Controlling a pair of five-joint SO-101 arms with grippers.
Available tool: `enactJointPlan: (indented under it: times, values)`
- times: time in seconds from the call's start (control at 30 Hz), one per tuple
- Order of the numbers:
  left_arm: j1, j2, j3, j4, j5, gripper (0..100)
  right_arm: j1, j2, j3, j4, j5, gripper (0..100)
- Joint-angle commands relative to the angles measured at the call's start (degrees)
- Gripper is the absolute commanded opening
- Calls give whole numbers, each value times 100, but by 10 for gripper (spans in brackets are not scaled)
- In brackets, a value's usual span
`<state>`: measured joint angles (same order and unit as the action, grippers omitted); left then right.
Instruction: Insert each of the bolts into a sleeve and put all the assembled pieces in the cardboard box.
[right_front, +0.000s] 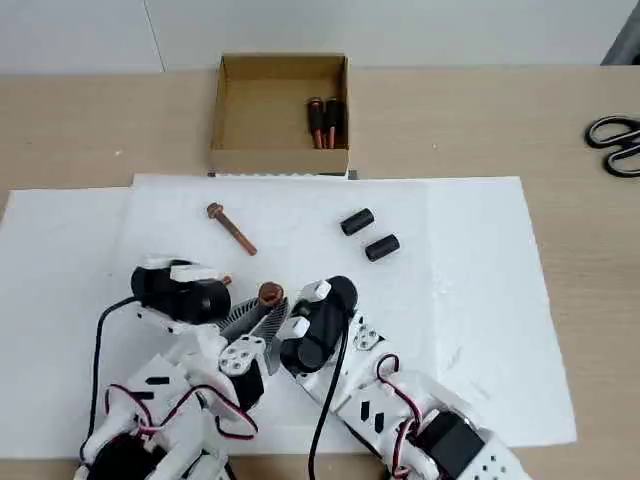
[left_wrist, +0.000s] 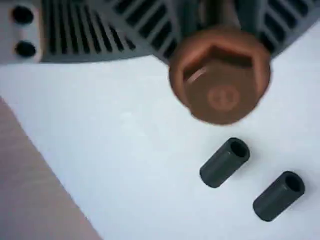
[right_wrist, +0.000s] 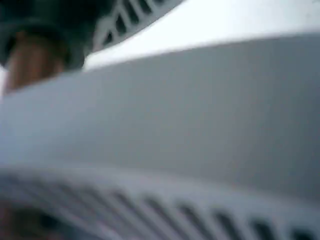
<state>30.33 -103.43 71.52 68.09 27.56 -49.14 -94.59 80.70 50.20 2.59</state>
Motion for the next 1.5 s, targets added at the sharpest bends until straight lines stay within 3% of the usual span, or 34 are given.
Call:
enactJointPlan:
  times: [0.0,0.13,0.63,0.8,0.87,1.07,1.27,1.47]
  values:
    - [18,-44,-268,237,-105,130,-22,-13,-246,-136,-35,2]
    - [18,-35,-391,484,-105,205,-22,-13,-246,-136,-35,2]
    - [-44,-35,-1560,1160,-185,179,268,-13,-211,-127,-9,2]
    - [-1081,-53,-1569,1064,-1134,5,796,-31,-202,-92,-18,2]
    - [-1591,-53,-1525,1055,-1653,13,910,-40,-211,-84,-35,2]
    - [-2418,-62,-479,993,-2198,5,1402,-4,-158,224,-246,2]
    - [-2505,-62,127,985,-2251,5,2510,4,-220,505,-554,2]
    - [-2532,-53,945,624,-2259,6,2633,347,-826,567,-571,2]
